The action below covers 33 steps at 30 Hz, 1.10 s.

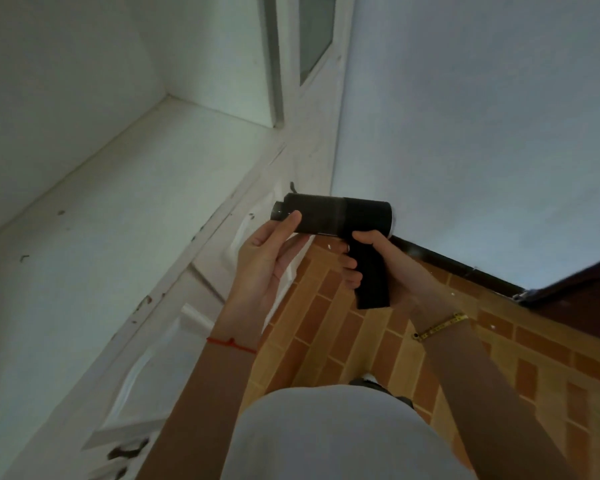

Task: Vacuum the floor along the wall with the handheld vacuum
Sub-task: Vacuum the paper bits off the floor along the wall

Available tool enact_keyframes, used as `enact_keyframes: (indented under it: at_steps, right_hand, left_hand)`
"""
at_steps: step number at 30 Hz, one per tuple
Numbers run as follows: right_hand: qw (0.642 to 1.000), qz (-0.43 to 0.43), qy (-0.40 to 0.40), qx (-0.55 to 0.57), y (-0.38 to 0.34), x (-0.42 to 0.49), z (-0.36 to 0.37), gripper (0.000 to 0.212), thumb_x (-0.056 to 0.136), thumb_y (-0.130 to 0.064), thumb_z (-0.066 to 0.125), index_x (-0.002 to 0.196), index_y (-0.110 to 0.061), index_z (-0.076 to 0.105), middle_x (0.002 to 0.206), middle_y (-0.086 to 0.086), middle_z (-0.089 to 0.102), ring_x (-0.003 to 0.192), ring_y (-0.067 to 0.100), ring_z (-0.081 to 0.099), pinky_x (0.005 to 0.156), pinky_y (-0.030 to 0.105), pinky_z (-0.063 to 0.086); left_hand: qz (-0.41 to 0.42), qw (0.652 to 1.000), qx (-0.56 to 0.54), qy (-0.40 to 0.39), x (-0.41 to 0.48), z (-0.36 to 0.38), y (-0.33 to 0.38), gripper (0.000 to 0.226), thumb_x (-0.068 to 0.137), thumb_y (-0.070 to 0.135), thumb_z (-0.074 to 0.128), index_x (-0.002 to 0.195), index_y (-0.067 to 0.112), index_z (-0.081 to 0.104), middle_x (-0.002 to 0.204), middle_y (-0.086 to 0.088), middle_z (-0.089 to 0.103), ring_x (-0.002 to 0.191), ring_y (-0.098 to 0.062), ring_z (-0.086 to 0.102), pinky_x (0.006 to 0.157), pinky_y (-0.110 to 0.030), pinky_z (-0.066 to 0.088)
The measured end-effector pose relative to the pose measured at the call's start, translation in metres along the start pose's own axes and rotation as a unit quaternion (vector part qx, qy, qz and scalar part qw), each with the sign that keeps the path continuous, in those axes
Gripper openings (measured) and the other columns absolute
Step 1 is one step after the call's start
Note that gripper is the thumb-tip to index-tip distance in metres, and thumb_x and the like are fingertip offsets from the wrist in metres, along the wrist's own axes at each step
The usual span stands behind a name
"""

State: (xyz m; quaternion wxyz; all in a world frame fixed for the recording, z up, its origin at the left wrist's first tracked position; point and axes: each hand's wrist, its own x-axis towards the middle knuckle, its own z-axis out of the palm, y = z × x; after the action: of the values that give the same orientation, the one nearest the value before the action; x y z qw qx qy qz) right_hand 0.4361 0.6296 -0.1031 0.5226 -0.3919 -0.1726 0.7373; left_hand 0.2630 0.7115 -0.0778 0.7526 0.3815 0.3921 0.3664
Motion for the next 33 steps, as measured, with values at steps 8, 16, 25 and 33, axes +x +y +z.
enact_keyframes:
  at_steps: [8, 16, 25, 33]
  right_hand:
    - [0.999, -0.028, 0.026, 0.012, -0.064, -0.061, -0.088, 0.021, 0.092, -0.032, 0.054, 0.084, -0.013, 0.056, 0.065, -0.002, 0.049, 0.052, 0.010, 0.047, 0.052, 0.021, 0.045]
    - [0.996, -0.049, 0.075, 0.021, -0.104, -0.102, -0.155, 0.020, 0.086, -0.034, 0.062, 0.085, -0.014, 0.060, 0.066, -0.002, 0.050, 0.053, 0.010, 0.047, 0.052, 0.021, 0.044]
    - [0.993, -0.062, 0.092, 0.047, -0.126, -0.110, -0.202, 0.021, 0.089, -0.035, 0.059, 0.089, -0.014, 0.061, 0.072, 0.000, 0.054, 0.057, 0.012, 0.049, 0.056, 0.023, 0.046]
    - [0.988, -0.057, 0.141, 0.040, -0.167, -0.064, -0.231, 0.015, 0.087, -0.031, 0.061, 0.084, -0.016, 0.062, 0.071, -0.001, 0.056, 0.058, 0.011, 0.052, 0.058, 0.022, 0.048]
  left_hand:
    - [-0.032, 0.999, -0.010, -0.043, 0.024, 0.120, -0.042, 0.041, 0.090, 0.020, 0.068, 0.121, -0.005, 0.062, 0.096, -0.010, 0.077, 0.091, -0.018, 0.074, 0.073, -0.022, 0.057]
    - [-0.047, 0.995, 0.023, -0.081, 0.053, 0.194, -0.075, 0.048, 0.084, 0.027, 0.074, 0.123, 0.003, 0.064, 0.119, -0.015, 0.070, 0.114, -0.026, 0.067, 0.106, -0.040, 0.047]
    - [-0.077, 0.988, 0.047, -0.121, 0.092, 0.241, -0.091, 0.051, 0.083, 0.026, 0.073, 0.126, 0.002, 0.063, 0.117, -0.012, 0.072, 0.111, -0.023, 0.068, 0.105, -0.040, 0.049]
    - [-0.074, 0.988, 0.056, -0.120, 0.162, 0.266, -0.087, 0.026, 0.092, 0.017, 0.065, 0.117, 0.009, 0.066, 0.096, 0.002, 0.077, 0.103, -0.018, 0.072, 0.099, -0.034, 0.054]
